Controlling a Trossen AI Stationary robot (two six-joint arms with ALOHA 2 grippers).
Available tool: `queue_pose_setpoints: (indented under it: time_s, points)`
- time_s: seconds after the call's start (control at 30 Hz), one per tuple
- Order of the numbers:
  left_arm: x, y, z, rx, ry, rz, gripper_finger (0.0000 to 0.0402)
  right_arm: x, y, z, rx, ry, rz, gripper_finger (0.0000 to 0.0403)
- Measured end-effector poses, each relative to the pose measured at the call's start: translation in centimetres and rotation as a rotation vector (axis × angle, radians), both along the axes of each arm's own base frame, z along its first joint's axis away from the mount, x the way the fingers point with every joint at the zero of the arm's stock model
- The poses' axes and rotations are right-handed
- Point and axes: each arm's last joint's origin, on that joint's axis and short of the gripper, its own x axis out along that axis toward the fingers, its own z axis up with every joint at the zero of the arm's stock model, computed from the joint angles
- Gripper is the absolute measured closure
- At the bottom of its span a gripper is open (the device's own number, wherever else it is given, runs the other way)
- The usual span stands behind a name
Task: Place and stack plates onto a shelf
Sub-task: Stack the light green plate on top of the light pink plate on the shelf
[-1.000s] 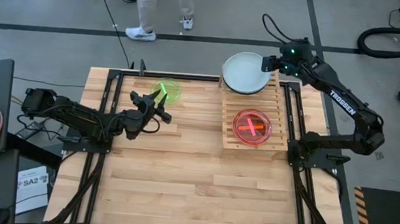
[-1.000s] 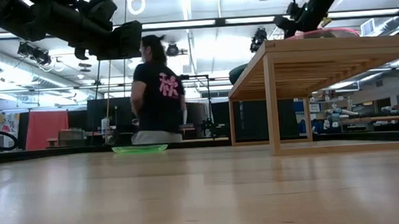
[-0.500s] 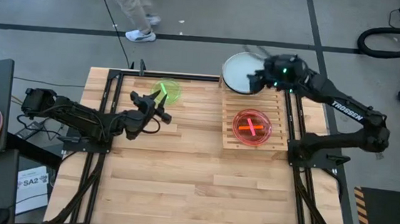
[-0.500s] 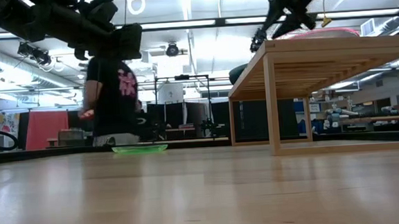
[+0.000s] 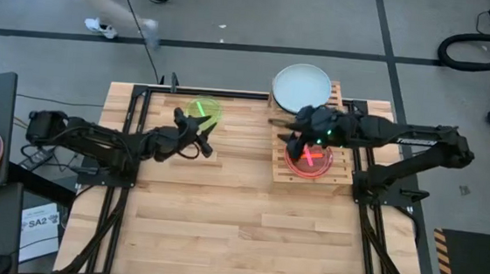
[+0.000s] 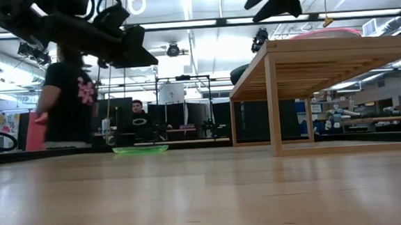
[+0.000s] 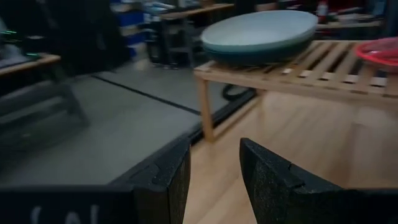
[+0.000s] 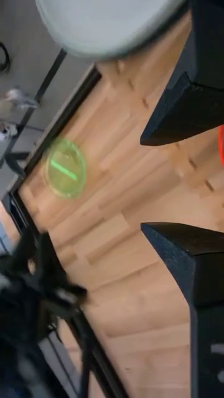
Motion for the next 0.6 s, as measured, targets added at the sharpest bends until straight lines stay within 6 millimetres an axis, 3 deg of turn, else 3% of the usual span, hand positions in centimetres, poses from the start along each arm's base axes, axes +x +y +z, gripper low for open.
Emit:
queue_pose_setpoints:
  time_s: [0.23, 0.6]
  points:
    - [-0.5, 3.2, -0.8, -0.056, 0.076, -0.084, 0.0257, 2.5, 1.9, -1.5, -0.003, 0.026, 0.072, 0.0186]
    - [-3.1, 6.7, -4.2, -0.226, 0.444, -0.133, 0.0258, 5.5, 2.6, -3.9, 0.006, 0.064, 0.111, 0.0186]
